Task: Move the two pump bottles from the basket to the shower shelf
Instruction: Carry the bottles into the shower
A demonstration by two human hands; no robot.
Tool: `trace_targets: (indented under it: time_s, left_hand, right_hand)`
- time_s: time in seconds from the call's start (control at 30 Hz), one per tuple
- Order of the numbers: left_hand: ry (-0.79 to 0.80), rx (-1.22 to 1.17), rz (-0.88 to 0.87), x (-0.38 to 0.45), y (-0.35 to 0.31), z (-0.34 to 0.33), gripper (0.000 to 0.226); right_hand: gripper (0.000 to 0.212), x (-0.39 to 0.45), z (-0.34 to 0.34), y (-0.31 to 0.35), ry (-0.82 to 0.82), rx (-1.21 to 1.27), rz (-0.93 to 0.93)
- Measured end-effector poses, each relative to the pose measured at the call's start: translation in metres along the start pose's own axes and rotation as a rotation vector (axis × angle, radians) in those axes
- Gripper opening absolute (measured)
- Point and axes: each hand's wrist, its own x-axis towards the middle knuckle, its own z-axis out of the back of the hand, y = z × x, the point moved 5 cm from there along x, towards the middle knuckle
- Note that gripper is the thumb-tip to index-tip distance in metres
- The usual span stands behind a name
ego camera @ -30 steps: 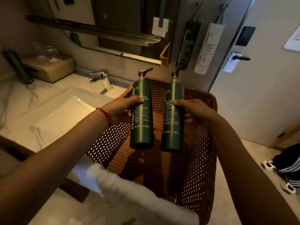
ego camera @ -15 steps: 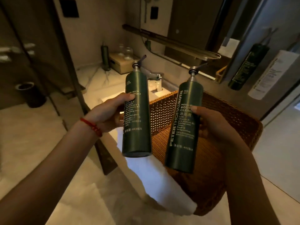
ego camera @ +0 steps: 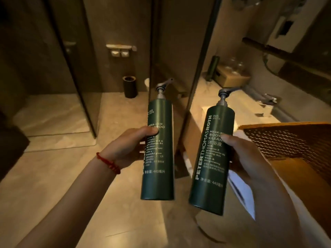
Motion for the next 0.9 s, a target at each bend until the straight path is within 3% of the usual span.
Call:
trace_targets:
  time_s: [0.13,0.37,0.63,0.8,0.9]
  left_hand:
    - [-0.186,-0.034,-0.038,-0.060,0.021,0.096,0.054]
    - [-0.438,-0.103,-0.046,-0.170,0.064,0.227,0.055]
    - [-0.710,-0.263,-0.016,-0.257,0.093,0.311,0.095]
    - [-0.846,-0.320,-0.035,-0.274,0.096,0.353,0.095]
    - [-0.894,-0.352,-0.041,-0.264,0.089,0.377,0.080]
  right_hand:
    - [0.031,0.014,-0.103,-0.019,0.146,-0.008,-0.043]
    - [0.042,0.021,-0.275,-0.040,0.511,-0.041,-0.093]
    - [0.055,0.031,-0.420,-0.050,0.799,-0.168,-0.107]
    - [0.042,0.057,-0.488,-0.055,0.916,-0.221,-0.073]
    - [0.042,0.083,-0.514,-0.057,0.943,-0.248,-0.069]
